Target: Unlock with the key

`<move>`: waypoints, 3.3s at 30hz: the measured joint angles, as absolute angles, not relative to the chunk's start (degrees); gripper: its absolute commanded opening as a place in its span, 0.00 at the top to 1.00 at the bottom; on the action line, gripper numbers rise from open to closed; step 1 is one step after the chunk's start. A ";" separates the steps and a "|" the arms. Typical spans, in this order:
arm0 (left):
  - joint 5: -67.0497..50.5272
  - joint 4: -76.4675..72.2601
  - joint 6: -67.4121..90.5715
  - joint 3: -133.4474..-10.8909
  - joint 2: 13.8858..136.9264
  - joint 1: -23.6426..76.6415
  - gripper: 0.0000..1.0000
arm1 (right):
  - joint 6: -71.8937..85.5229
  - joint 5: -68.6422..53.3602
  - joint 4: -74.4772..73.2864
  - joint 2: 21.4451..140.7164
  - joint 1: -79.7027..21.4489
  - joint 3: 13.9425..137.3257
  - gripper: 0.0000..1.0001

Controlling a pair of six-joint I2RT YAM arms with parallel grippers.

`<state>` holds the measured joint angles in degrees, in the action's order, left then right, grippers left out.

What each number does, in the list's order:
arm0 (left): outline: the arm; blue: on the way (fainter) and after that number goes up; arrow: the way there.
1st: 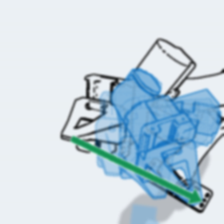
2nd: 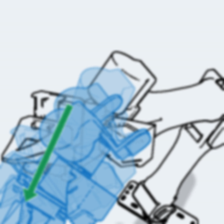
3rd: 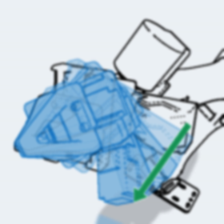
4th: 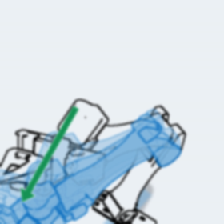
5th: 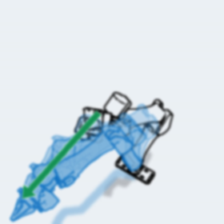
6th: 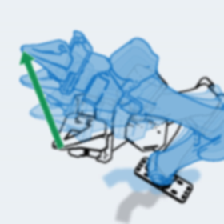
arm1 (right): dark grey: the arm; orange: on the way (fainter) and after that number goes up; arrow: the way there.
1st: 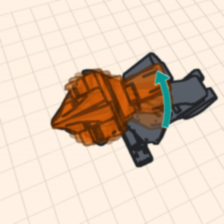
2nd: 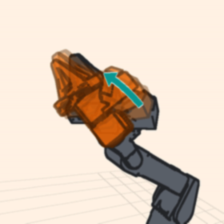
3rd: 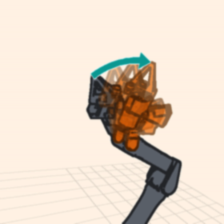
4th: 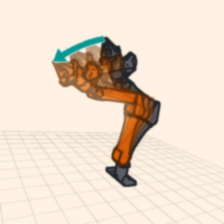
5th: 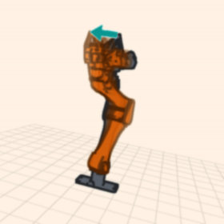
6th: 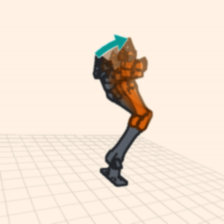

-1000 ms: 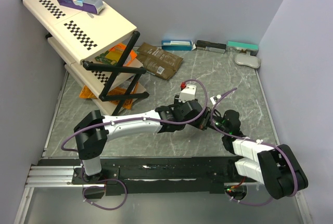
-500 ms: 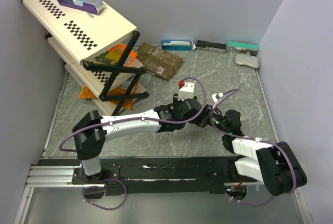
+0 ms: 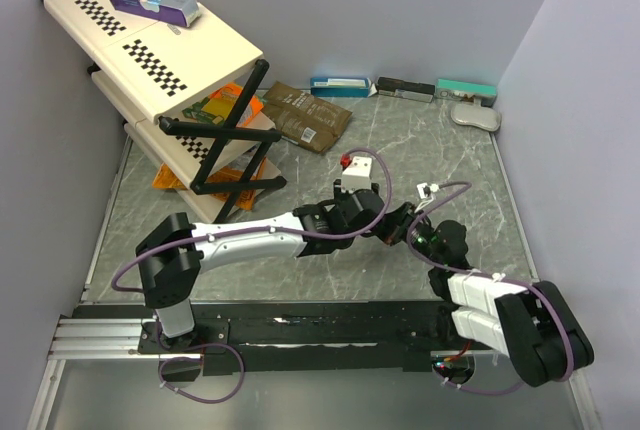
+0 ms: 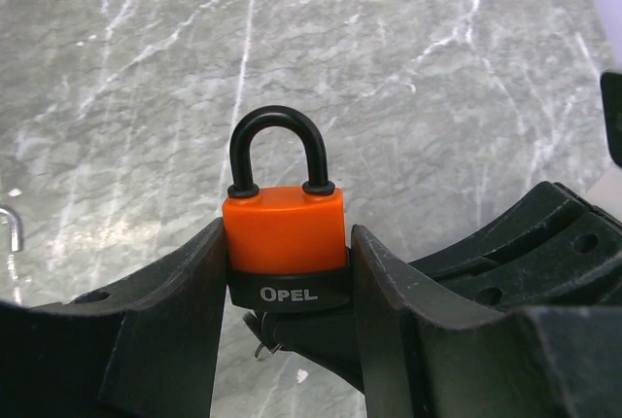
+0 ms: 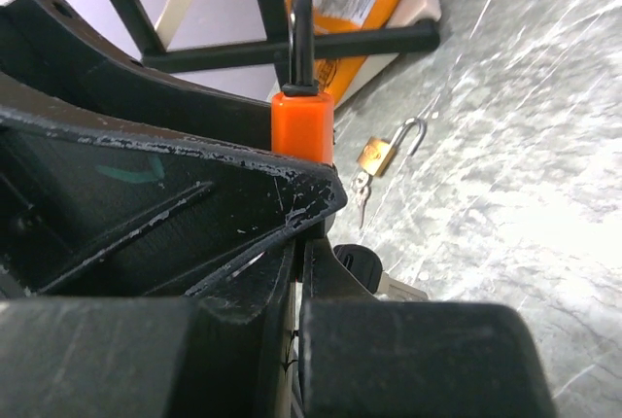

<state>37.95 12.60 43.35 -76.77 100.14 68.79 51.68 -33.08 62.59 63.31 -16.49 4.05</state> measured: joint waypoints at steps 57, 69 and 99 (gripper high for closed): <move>20.27 -10.76 42.50 -60.05 84.99 63.96 0.99 | 51.20 -40.99 49.06 49.28 -12.21 9.91 0.49; 9.85 0.67 44.01 -62.72 87.77 57.56 0.99 | 42.37 -31.59 33.43 39.79 -10.44 9.13 0.23; -36.64 -12.40 24.67 -39.66 68.20 47.53 0.99 | 31.55 -43.27 24.51 44.01 -22.96 22.63 0.16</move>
